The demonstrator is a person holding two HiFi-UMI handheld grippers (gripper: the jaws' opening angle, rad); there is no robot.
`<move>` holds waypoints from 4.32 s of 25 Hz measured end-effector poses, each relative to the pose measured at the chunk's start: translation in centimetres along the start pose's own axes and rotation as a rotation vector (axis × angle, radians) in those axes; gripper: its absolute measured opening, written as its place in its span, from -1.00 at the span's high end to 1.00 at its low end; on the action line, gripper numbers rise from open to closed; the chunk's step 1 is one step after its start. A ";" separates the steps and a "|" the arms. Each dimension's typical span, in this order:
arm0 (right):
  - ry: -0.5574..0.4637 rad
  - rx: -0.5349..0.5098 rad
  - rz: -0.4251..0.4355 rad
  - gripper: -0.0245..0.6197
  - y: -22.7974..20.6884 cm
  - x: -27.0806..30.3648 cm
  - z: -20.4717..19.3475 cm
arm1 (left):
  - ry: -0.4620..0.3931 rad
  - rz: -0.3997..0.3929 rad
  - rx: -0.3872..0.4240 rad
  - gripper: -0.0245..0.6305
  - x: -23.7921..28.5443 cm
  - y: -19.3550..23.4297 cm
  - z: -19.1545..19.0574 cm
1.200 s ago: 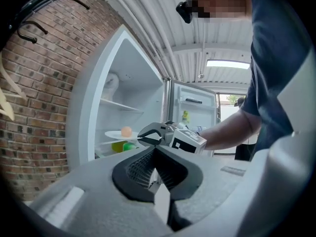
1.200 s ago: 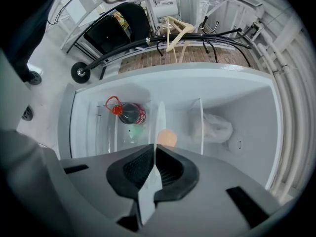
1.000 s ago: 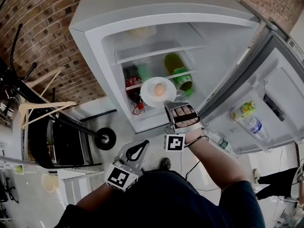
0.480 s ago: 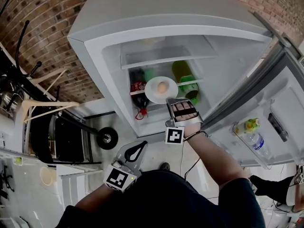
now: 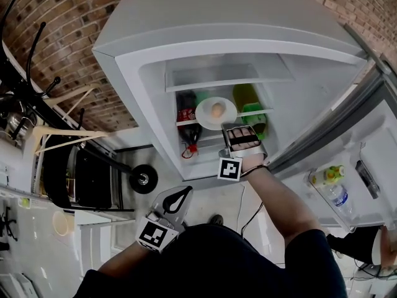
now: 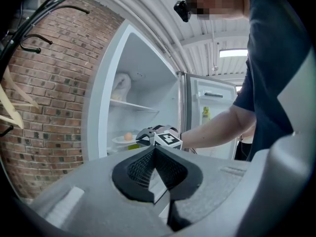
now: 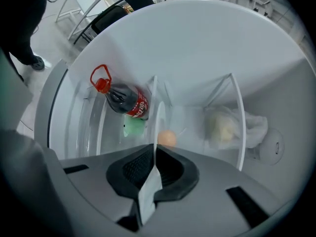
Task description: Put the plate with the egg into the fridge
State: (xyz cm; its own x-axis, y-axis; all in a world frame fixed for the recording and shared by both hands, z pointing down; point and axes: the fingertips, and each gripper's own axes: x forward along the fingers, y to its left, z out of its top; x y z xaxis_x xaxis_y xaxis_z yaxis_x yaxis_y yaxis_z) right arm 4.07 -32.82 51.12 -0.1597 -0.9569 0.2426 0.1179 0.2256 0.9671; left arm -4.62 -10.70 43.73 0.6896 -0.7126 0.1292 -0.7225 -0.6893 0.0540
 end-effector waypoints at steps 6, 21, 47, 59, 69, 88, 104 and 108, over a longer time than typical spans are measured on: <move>0.000 0.011 0.018 0.86 0.5 1.7 0.1 | -0.014 0.026 -0.020 0.95 -0.3 0.4 0.2; 0.029 -0.020 0.075 0.74 0.8 3.1 -0.8 | -0.005 0.038 -0.004 0.95 -0.8 0.5 -0.1; 0.059 -0.006 0.115 0.89 0.4 2.0 -0.5 | 0.015 0.015 0.012 0.95 -1.2 -0.1 -0.4; 0.072 -0.006 0.104 0.89 0.1 3.9 -0.9 | 0.031 0.030 0.008 0.95 -1.2 0.6 -0.8; 0.019 0.124 0.045 0.89 -1.7 -0.7 0.4 | 0.009 -0.016 0.007 0.95 -0.8 0.1 -0.5; -0.133 0.702 0.108 0.89 -3.8 -15.4 4.6 | -0.034 -0.142 0.005 0.95 -0.7 -1.7 1.1; -0.478 1.584 0.309 0.90 -2.4 -21.3 9.0 | -0.028 -0.161 -0.011 0.95 -0.9 -1.7 0.9; -0.553 1.584 0.289 0.90 -2.8 -22.1 9.5 | -0.027 -0.161 -0.012 0.95 -0.8 -1.7 0.8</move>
State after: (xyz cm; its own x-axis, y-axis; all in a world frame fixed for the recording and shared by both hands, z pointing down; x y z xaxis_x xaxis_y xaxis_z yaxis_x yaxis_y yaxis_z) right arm -2.08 -10.56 43.75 -0.6468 -0.7588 0.0761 -0.7626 0.6431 -0.0694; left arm -3.90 -9.06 42.77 0.7976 -0.5962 0.0917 -0.6028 -0.7935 0.0838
